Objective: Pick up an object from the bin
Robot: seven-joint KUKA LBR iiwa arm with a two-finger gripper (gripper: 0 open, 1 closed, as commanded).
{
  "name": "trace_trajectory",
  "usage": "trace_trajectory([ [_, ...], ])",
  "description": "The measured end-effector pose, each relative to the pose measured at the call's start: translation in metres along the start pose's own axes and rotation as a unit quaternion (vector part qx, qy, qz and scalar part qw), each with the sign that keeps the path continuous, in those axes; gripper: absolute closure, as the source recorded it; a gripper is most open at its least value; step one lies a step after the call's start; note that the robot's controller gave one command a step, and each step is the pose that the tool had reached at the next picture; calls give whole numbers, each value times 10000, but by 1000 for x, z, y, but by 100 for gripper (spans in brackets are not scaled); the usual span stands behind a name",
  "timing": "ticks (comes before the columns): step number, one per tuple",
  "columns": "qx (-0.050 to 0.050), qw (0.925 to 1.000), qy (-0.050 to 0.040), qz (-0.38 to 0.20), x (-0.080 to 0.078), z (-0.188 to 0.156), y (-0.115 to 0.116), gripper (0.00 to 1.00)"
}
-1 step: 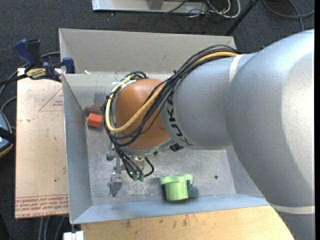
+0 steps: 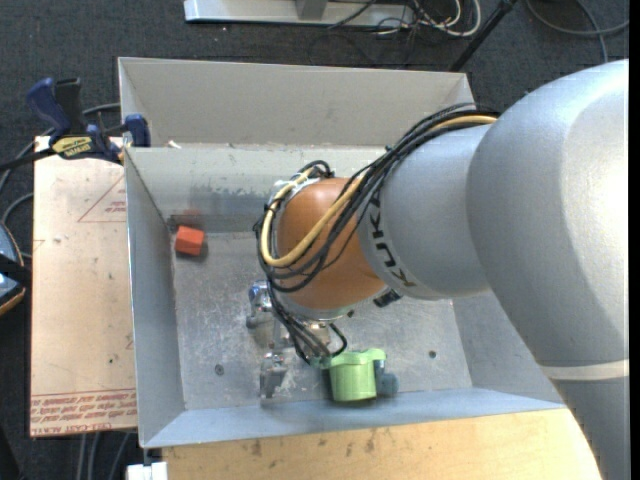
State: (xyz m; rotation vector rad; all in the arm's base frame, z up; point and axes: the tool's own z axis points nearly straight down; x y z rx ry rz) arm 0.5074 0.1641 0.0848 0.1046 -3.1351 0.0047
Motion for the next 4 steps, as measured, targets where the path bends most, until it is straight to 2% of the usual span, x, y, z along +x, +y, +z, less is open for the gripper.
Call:
trace_trajectory([
  [1, -6, 9958, -8, 916, 20, -10, -85, 0],
  [2, -22, 9974, -73, 719, 33, 5, -139, 0],
  [3, -24, 9976, -44, 696, 33, 4, -136, 100],
  [4, -8, 9995, -73, 316, 40, -157, -181, 100],
])
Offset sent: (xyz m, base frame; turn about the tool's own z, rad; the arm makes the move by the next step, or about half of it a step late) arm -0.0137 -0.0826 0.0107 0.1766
